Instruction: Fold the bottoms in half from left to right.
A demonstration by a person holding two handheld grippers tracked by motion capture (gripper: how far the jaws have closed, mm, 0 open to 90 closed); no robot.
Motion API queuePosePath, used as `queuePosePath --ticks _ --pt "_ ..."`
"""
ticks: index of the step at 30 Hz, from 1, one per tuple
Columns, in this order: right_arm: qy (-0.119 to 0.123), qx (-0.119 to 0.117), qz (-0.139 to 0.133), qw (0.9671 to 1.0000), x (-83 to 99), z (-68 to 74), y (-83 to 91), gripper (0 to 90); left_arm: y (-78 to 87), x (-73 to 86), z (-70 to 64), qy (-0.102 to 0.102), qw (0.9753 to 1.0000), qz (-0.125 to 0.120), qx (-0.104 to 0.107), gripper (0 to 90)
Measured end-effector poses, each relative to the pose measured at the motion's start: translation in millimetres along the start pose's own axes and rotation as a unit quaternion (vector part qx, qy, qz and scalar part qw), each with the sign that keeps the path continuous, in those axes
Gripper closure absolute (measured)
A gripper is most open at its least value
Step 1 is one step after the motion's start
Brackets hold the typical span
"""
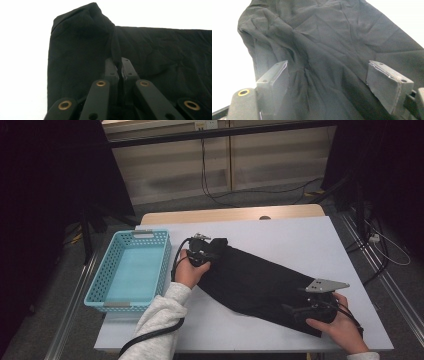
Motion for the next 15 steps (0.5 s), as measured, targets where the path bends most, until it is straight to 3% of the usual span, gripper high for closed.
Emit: queuePosePath --ticks 15 --pt "0.009 -0.009 -0.002 0.9999 -8.3 1.5 -7.5 18.4 10.7 -5.1 -1.1 0.011 0.9997 -0.019 0.003 86.1"
Point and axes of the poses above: each handheld gripper's, and its own axes: y roughly backward along the jaws, x roughly out of its underside, z roughly to its left, the point moved 4 cm from there along -y, roughly forward along the jaws, and after that the axes turned 15 degrees about -x, right-handed, at the moved point
